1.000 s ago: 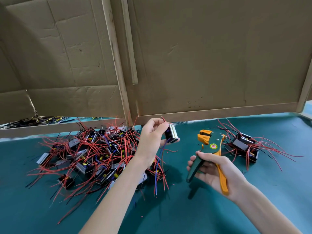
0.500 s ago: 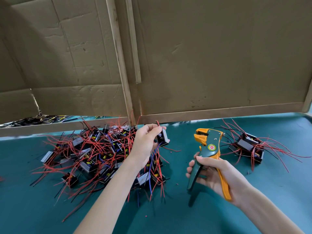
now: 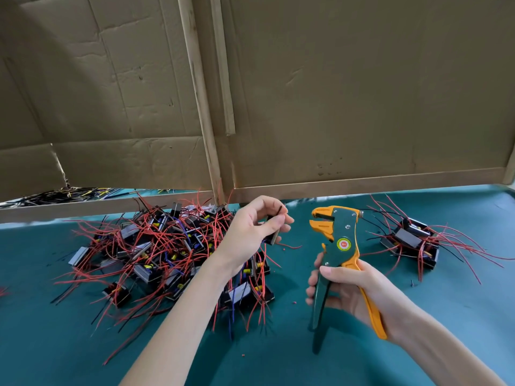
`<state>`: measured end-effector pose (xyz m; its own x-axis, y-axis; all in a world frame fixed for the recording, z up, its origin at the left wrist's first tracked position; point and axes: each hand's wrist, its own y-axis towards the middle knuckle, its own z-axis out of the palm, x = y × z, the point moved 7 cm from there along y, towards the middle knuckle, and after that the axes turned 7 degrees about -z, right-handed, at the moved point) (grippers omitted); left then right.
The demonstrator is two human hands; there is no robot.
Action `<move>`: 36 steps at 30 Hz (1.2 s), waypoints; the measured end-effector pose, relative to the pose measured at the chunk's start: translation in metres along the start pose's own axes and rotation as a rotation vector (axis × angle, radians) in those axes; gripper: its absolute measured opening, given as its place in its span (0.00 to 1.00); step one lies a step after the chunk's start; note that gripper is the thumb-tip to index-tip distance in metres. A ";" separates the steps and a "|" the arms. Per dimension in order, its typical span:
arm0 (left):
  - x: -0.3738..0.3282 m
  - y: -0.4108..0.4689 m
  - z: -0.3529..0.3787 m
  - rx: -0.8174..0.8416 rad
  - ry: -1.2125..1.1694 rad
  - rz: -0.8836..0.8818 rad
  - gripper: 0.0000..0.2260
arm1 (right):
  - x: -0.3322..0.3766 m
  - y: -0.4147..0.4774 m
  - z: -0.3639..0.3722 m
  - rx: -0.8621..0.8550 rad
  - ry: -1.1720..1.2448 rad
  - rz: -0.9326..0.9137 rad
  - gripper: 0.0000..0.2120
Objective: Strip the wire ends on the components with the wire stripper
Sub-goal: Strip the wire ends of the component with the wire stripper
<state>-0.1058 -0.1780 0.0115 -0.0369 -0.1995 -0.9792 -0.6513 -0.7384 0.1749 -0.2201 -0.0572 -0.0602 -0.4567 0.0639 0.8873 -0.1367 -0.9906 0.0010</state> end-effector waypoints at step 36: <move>-0.026 -0.013 0.005 0.127 0.397 -0.021 0.06 | 0.007 -0.010 0.015 0.182 -0.166 -0.024 0.13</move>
<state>-0.1001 -0.1601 0.0343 0.2558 -0.4365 -0.8626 -0.7379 -0.6646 0.1175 -0.2085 -0.0488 -0.0471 -0.3023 0.0819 0.9497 0.0214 -0.9955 0.0927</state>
